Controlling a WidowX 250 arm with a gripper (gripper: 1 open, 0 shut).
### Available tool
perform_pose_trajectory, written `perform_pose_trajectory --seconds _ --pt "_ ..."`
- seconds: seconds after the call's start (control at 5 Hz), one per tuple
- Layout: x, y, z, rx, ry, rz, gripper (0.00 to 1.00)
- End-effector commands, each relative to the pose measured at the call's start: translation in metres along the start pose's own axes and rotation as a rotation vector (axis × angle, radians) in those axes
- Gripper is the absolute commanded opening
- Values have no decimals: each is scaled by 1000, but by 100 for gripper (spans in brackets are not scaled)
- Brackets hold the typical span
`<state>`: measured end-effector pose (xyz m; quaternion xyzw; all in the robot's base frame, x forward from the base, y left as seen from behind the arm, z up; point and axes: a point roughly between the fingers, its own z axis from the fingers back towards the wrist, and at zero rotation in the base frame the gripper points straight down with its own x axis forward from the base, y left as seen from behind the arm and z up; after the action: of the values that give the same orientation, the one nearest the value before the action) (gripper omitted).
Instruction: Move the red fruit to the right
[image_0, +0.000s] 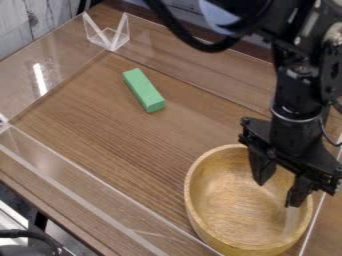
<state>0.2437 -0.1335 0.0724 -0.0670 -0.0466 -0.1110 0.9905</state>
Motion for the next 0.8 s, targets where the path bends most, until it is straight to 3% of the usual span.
perform_pose_trajectory --seconds 0.0,0.2,0.4,0.6 --pt "-3 -1 25 12 -56 112 0" --pt "-11 -2 40 23 -68 204 100" --pt "-9 -15 28 10 -63 201 100" --pt "-2 -24 15 -3 -58 171 0"
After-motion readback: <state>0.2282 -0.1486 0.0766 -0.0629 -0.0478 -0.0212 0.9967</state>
